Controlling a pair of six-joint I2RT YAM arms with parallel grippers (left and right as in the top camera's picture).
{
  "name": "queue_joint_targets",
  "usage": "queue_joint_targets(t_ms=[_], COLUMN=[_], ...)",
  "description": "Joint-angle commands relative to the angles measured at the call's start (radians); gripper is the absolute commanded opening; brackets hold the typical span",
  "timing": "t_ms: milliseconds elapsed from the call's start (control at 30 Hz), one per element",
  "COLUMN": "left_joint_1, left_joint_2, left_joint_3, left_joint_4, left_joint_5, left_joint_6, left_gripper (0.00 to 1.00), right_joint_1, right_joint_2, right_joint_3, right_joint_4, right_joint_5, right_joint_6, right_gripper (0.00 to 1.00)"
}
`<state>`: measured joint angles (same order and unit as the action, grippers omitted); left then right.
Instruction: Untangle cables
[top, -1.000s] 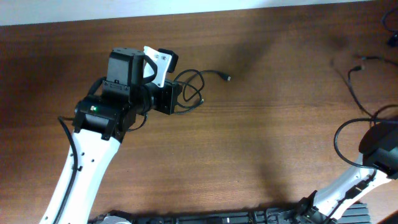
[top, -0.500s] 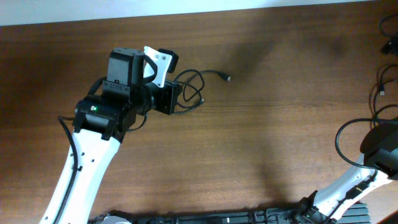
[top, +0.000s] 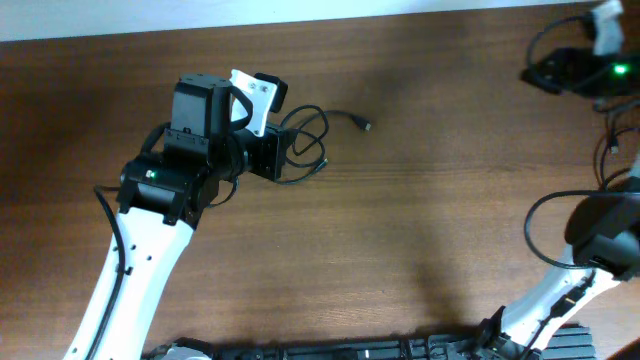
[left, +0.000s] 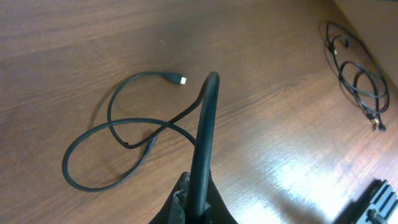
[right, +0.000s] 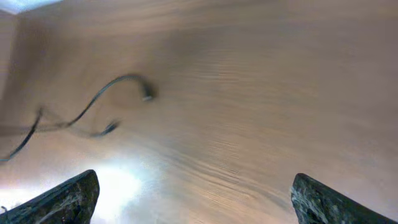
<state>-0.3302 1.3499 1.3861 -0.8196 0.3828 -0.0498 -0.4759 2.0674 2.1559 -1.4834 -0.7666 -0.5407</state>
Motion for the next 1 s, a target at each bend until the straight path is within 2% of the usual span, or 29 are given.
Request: queue_joint_targets(t_ms=[0, 67, 267, 567, 700, 800, 967], left_joint_1=[-0.004, -0.003, -0.004, -0.004, -0.004, -0.004, -0.004], left_joint_2=[-0.019, -0.019, -0.019, -0.019, -0.018, -0.018, -0.018], left_joint_3=[0.007, 0.007, 0.007, 0.007, 0.007, 0.006, 0.006], left_joint_4=[0.003, 0.003, 0.055, 0.066, 0.016, 0.016, 0.018], left_joint_5=[0.018, 0.018, 0.018, 0.028, 0.155, 0.156, 0.156], left_joint_6=[0.188, 0.315, 0.497, 0.52, 0.614, 0.613, 0.613], left_gripper=[0.0, 0.0, 0.0, 0.0, 0.0, 0.0, 0.0], right_joint_1=[0.117, 0.198, 0.42, 0.669, 0.725, 0.745, 0.777], right_joint_2=[-0.001, -0.001, -0.001, -0.001, -0.001, -0.001, -0.001], right_joint_3=[0.0, 0.0, 0.0, 0.0, 0.001, 0.001, 0.001], right_joint_4=[-0.034, -0.06, -0.089, -0.099, -0.058, -0.055, -0.061], right_joint_5=[-0.098, -0.098, -0.089, -0.045, -0.054, -0.1, -0.15], right_joint_6=[-0.175, -0.222, -0.306, -0.425, -0.451, -0.451, -0.451], right_gripper=[0.99, 0.99, 1.0, 0.99, 0.98, 0.96, 0.87])
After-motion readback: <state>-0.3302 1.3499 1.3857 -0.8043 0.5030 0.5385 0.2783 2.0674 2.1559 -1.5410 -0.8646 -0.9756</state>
